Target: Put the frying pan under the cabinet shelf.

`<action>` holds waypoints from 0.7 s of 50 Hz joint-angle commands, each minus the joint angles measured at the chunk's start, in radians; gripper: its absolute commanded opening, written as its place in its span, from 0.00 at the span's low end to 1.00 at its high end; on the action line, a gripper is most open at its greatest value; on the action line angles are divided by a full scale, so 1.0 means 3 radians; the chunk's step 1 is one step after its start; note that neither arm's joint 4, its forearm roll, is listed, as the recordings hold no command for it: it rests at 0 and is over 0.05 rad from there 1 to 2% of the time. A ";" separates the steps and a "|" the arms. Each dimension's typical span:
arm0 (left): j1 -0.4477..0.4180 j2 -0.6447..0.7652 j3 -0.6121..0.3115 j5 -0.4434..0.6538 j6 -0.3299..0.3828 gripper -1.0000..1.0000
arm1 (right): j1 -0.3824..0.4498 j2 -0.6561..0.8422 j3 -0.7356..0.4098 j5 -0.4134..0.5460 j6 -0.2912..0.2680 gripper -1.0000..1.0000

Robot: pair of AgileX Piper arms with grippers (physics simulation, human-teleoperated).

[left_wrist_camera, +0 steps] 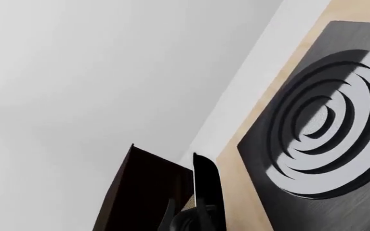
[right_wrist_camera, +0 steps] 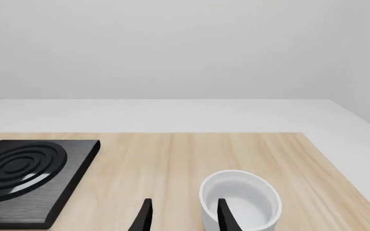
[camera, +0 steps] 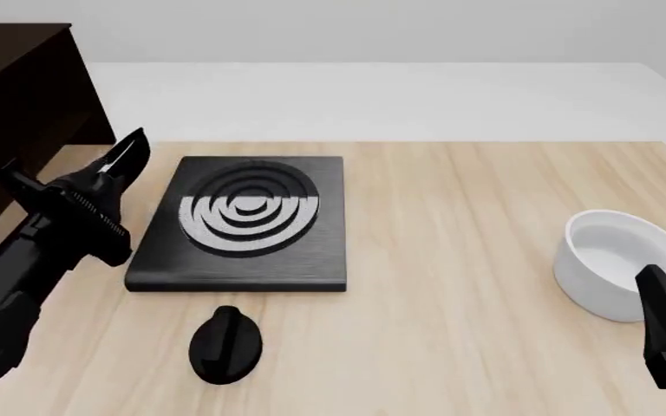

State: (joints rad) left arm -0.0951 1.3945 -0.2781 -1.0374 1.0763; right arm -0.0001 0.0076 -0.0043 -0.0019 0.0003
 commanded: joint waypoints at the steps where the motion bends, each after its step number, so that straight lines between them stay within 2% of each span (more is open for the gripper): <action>1: 0.0156 0.0284 -0.0021 -0.0283 0.0129 0.00 | 0.0000 0.0000 0.0000 0.0000 0.0000 1.00; 4: 0.0190 0.0345 -0.0025 -0.0331 0.0148 0.00 | 0.0000 0.0000 0.0000 0.0000 0.0000 1.00; 6: 0.0206 0.0475 -0.0015 -0.0436 0.0244 0.00 | 0.0000 0.0000 0.0000 0.0000 0.0001 1.00; 7: 0.0210 0.0447 -0.0032 -0.0397 0.0182 0.00 | 0.0000 0.0000 0.0000 0.0000 0.0000 1.00; 9: 0.0236 0.0570 -0.0038 -0.0482 0.0256 0.00 | 0.0000 0.0000 0.0000 0.0000 -0.0001 1.00; 16: 0.0293 0.0752 -0.0103 -0.0576 0.0236 0.00 | 0.0000 0.0000 0.0000 0.0000 0.0001 1.00; 22: 0.0353 0.0902 -0.0178 -0.0606 0.0278 0.00 | 0.0000 0.0000 0.0000 0.0000 0.0000 1.00; 23: 0.0383 0.0958 -0.0199 -0.0601 0.0342 0.00 | 0.0000 -0.0001 0.0000 0.0000 -0.0001 1.00; 35: 0.0498 0.1139 -0.0314 -0.0607 0.0334 0.00 | 0.0000 0.0000 0.0000 0.0000 0.0001 1.00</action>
State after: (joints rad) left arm 0.0103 1.6788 -0.3394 -1.2037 1.1546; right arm -0.0001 0.0076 -0.0043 -0.0019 0.0003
